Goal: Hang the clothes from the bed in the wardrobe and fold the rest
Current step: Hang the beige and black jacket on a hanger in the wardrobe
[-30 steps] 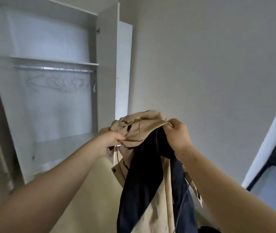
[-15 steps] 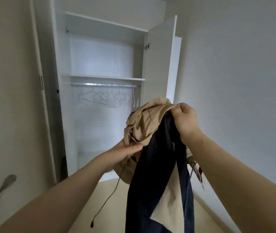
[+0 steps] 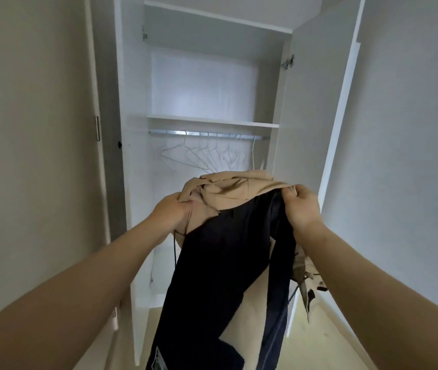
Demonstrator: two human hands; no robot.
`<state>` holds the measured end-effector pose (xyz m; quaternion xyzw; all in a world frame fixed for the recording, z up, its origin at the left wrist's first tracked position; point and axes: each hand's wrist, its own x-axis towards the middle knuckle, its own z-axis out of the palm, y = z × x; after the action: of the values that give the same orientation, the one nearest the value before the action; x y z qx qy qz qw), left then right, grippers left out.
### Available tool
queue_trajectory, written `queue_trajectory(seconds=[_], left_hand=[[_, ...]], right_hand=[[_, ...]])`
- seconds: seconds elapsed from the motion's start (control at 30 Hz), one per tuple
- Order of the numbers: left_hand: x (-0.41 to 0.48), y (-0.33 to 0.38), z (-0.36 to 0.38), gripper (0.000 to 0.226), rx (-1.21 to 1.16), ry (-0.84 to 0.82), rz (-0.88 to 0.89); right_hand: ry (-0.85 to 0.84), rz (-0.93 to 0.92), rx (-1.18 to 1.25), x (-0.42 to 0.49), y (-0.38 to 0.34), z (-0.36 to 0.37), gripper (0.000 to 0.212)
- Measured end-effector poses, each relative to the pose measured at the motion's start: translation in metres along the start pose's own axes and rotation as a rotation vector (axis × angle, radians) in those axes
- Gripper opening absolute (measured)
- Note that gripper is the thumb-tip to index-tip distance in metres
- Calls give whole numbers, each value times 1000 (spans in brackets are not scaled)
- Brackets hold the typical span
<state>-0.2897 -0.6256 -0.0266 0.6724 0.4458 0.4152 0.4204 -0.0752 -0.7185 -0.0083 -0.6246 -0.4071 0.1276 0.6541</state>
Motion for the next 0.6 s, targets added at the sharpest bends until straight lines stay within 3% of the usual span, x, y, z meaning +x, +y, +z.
queue_trajectory(seconds=[0.1, 0.43, 0.5, 0.6], left_hand=[[56, 1, 3, 10, -64, 84, 61], [228, -9, -7, 14, -479, 317, 68], [252, -17, -10, 13, -395, 345, 101], [297, -36, -18, 14, 132, 450, 218]], right_hand=[[-42, -19, -42, 58, 27, 31, 26], [-347, -84, -81, 209, 99, 155, 35], [-353, -84, -97, 230, 108, 175, 36], [-323, -84, -106, 272, 128, 208, 36]])
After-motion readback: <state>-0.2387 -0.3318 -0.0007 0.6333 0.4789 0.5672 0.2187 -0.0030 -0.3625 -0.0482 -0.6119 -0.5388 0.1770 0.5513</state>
